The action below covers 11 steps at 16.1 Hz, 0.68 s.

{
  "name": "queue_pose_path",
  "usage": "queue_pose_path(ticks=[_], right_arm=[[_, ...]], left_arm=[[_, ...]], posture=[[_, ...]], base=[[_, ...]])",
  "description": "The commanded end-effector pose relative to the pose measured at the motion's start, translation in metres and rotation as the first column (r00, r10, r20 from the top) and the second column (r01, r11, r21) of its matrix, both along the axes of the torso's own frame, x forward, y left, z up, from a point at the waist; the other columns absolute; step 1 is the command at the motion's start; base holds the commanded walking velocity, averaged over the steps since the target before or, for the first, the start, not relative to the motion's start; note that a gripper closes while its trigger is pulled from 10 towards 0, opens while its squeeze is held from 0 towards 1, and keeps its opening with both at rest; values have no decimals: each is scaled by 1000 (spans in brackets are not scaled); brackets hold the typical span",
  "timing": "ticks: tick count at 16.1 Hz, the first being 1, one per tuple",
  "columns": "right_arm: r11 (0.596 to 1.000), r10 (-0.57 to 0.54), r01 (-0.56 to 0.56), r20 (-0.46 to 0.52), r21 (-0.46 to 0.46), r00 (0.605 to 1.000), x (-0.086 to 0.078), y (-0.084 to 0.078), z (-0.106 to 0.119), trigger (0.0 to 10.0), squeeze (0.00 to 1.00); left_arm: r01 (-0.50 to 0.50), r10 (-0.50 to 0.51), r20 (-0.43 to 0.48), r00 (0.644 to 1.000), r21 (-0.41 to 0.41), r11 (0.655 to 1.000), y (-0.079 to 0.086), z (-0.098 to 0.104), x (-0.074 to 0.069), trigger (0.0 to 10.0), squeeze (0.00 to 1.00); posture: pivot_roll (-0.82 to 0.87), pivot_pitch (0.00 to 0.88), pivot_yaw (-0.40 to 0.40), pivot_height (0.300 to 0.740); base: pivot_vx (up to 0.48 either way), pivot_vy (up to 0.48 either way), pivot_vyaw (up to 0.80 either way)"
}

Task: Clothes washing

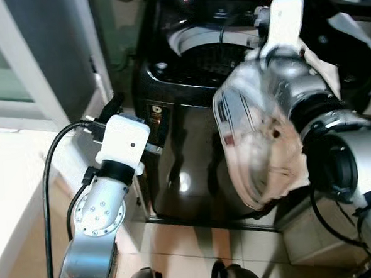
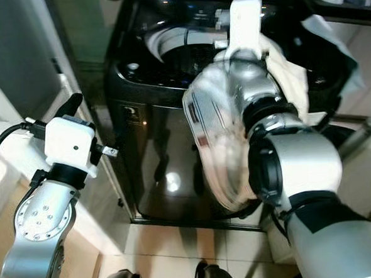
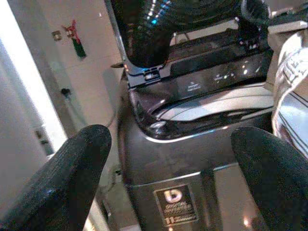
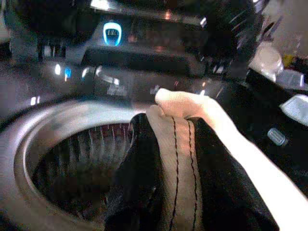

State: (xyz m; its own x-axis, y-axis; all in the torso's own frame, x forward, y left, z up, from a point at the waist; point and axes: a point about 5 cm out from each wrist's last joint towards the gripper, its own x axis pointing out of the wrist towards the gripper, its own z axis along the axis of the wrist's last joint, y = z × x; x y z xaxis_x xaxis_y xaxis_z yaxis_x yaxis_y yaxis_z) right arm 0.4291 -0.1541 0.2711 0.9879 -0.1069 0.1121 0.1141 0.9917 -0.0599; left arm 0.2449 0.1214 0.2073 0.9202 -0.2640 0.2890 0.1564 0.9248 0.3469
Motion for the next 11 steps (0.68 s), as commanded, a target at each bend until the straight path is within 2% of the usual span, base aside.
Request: queue_pose_path(ticks=[1,3,4,5,6,7,9,10,11], right_arm=[[999,37,-42,171,25,985,-2,-6,36,10000,0],[995,71,-87,277,48,958,-6,-13,46,10000,0],[992,98,-119,358,36,929,-13,-19,49,10000,0],[991,122,-131,408,-5,905,-21,-22,45,10000,0],[988,126,-153,452,25,883,-33,-28,36,10000,0],[985,137,-167,453,29,881,-55,-29,14,10000,0],[975,186,-218,388,39,903,-79,-22,-23,10000,0],[972,207,-233,376,25,903,-99,-22,-37,10000,0],[972,212,-235,382,13,899,-113,-24,-41,10000,0]], left_arm=[[24,-24,-13,1000,-5,1000,-4,-3,3,10000,0],[44,-44,-13,999,-12,999,-7,-3,7,10000,0],[65,-66,-14,998,-18,998,-11,-4,9,10000,0],[78,-78,-18,997,-22,997,-13,-5,11,10000,0],[89,-89,-27,996,-26,996,-15,-7,12,10000,0],[47,-50,-39,998,-62,997,-11,-10,15,10000,0],[-39,27,-78,997,-153,987,1,-16,22,10000,0],[-34,22,-84,996,-155,987,3,-19,22,10000,0],[-18,7,-81,997,-139,990,3,-19,20,10000,0]], posture=[[151,89,-61,740],[121,74,-61,740],[89,60,-62,740],[66,48,-63,740],[45,32,-66,740],[26,22,-64,740],[-12,14,-53,740],[-14,13,-50,740],[-23,12,-50,740]], base=[[0,0,0],[0,0,0],[0,0,0],[0,0,0],[0,0,0],[0,0,0],[0,0,0],[0,0,0],[0,0,0]])
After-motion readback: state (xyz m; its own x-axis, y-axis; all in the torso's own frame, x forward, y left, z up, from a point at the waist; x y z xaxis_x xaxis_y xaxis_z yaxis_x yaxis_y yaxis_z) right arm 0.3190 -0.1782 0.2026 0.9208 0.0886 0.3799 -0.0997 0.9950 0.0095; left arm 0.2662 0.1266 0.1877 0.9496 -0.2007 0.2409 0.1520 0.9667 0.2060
